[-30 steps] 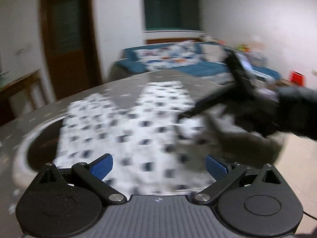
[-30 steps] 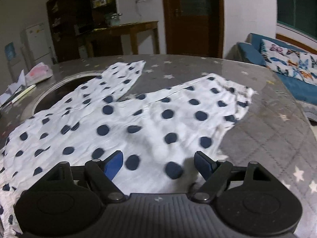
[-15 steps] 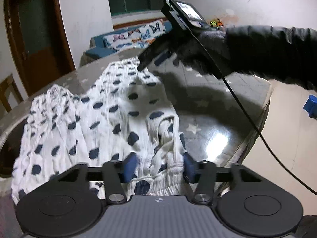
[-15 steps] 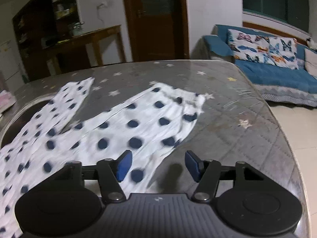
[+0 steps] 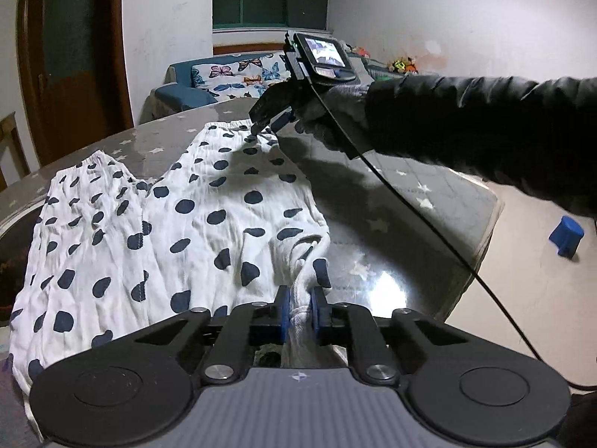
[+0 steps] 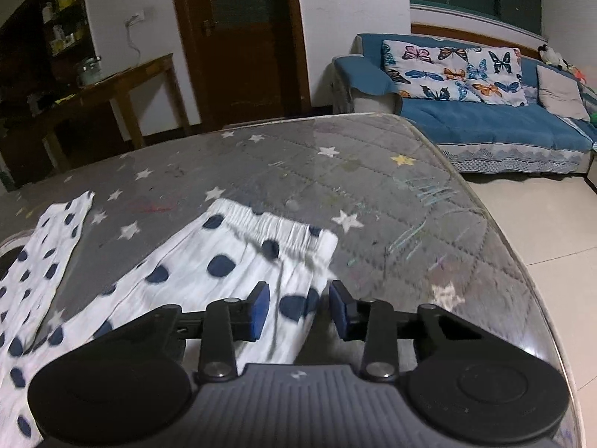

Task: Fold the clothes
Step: 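Grasp a leg hem with the right gripper while the left gripper grips the other leg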

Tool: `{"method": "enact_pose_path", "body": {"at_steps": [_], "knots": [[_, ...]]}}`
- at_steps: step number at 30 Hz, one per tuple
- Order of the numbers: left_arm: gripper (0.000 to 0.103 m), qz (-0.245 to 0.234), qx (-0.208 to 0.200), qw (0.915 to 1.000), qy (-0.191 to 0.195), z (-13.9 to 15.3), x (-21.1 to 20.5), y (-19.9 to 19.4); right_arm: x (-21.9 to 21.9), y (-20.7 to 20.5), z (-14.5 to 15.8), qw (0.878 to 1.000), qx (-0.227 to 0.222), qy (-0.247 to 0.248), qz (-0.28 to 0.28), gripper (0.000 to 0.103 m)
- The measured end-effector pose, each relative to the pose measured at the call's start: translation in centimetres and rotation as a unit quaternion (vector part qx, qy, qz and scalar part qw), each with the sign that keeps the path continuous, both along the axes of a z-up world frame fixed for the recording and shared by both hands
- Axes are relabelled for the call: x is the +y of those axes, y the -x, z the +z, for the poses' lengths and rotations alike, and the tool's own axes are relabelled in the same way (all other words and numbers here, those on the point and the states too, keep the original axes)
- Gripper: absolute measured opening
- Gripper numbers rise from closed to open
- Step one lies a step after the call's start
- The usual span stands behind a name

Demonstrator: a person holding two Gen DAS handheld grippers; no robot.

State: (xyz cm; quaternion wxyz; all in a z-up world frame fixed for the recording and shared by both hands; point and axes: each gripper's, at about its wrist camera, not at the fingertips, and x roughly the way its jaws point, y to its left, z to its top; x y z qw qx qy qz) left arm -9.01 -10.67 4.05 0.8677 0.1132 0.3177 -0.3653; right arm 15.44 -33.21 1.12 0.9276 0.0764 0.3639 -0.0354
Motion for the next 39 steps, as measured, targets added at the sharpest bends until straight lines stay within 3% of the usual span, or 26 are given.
{"method": "enact_pose_path", "body": {"at_steps": [6,9,13,17,27,34,39], "knots": [[0.012,0.006,0.012,0.9997,0.021,0.3,0.9,-0.6,-0.3,-1.3,0.0,1.0,-0.002,0.006,-0.015,0.009],[0.011,0.013,0.013,0.9993,0.032,0.8,1.6,-0.5,-0.2,-1.1,0.8,1.0,-0.004,0.008,-0.023,0.004],[0.01,0.026,0.006,0.9982,0.054,1.8,2.8,-0.1,-0.1,-0.9,1.8,0.999,-0.007,0.011,-0.035,0.003],[0.01,0.045,-0.001,0.9959,0.079,3.1,4.4,0.4,0.8,-0.8,4.9,0.999,-0.024,0.008,-0.031,0.003],[0.009,0.128,-0.002,0.9806,0.148,5.4,10.8,0.5,8.6,-4.5,11.7,0.997,-0.07,0.003,0.022,0.0],[0.01,0.172,0.011,0.9701,0.171,5.2,14.6,-0.4,16.5,-8.7,12.0,0.994,-0.075,0.006,0.075,0.0],[0.01,0.167,0.018,0.9689,0.182,4.7,15.6,-0.8,18.5,-10.1,9.0,0.995,-0.011,0.038,0.095,0.005]]}}
